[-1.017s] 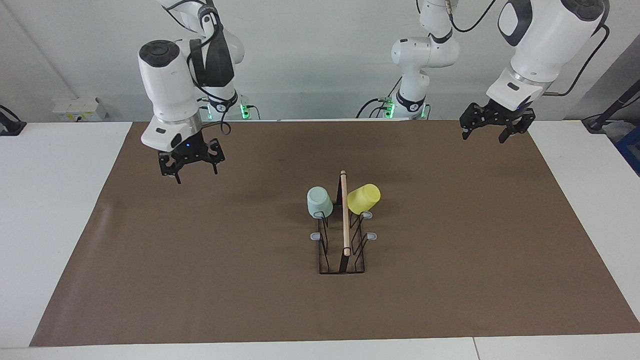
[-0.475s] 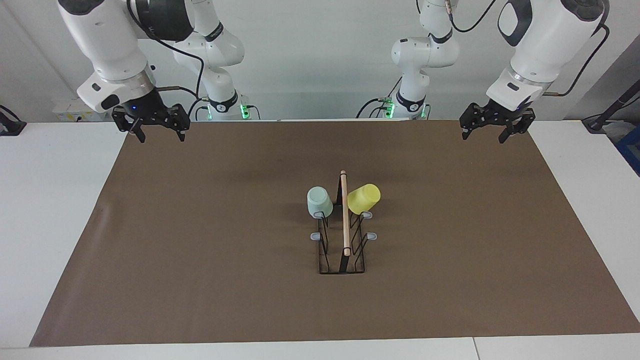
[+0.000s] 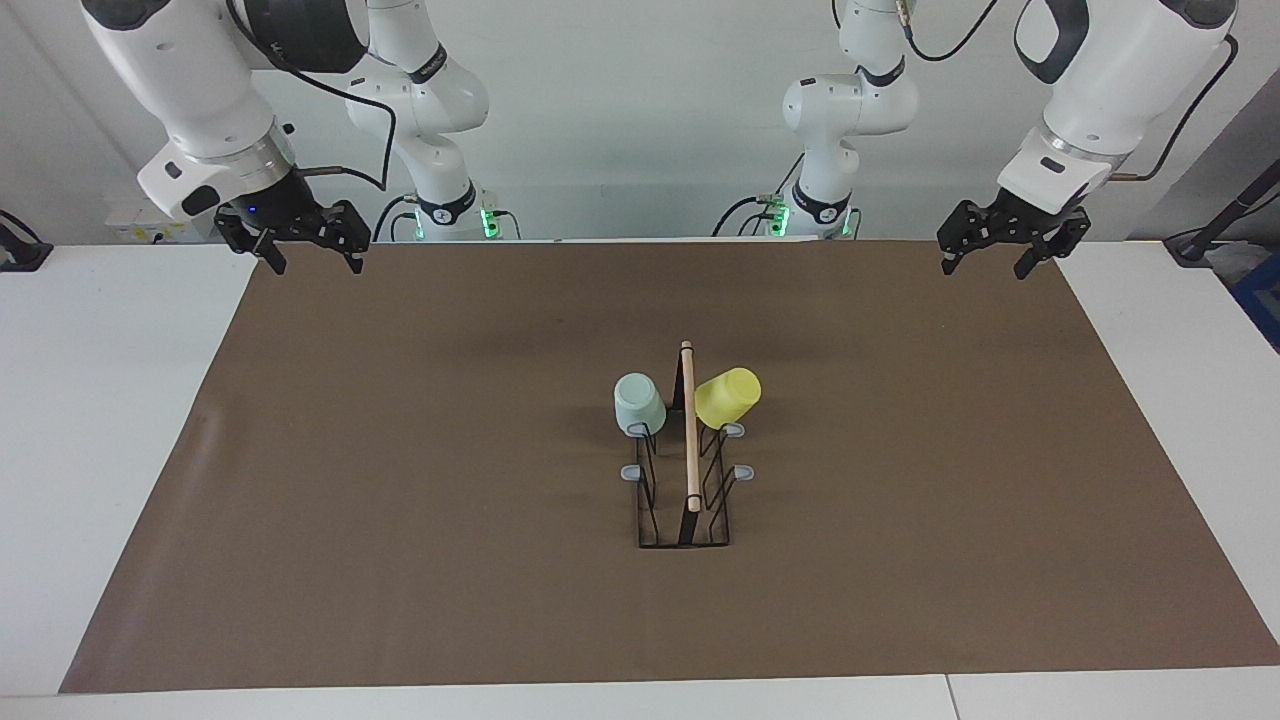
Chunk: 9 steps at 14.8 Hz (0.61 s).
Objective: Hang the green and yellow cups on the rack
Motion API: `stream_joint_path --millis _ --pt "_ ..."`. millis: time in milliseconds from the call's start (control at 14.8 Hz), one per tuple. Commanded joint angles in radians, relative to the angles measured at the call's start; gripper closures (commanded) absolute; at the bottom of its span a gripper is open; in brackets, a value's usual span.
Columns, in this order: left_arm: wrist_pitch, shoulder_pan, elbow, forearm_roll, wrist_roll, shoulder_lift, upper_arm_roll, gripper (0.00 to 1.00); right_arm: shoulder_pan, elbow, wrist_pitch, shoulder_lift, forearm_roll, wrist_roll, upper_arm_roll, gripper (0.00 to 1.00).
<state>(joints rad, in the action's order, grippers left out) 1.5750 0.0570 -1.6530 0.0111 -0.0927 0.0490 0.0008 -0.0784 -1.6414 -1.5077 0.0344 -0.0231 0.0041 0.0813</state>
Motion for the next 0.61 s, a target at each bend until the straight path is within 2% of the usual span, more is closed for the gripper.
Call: stream_joint_path --millis 0,203,542 --pt "-0.030 -0.005 0.018 -0.010 0.016 0.008 -0.004 0.00 -0.001 0.015 0.001 -0.001 -0.018 0.017 -0.008 0.00" --pt "-0.029 -0.005 0.018 -0.010 0.016 0.008 -0.004 0.00 0.000 0.098 0.089 -0.030 -0.011 0.016 -0.009 0.00" --pt "-0.026 -0.005 0.018 -0.010 0.014 0.009 -0.002 0.00 0.000 0.092 0.090 -0.027 -0.018 0.014 -0.008 0.00"
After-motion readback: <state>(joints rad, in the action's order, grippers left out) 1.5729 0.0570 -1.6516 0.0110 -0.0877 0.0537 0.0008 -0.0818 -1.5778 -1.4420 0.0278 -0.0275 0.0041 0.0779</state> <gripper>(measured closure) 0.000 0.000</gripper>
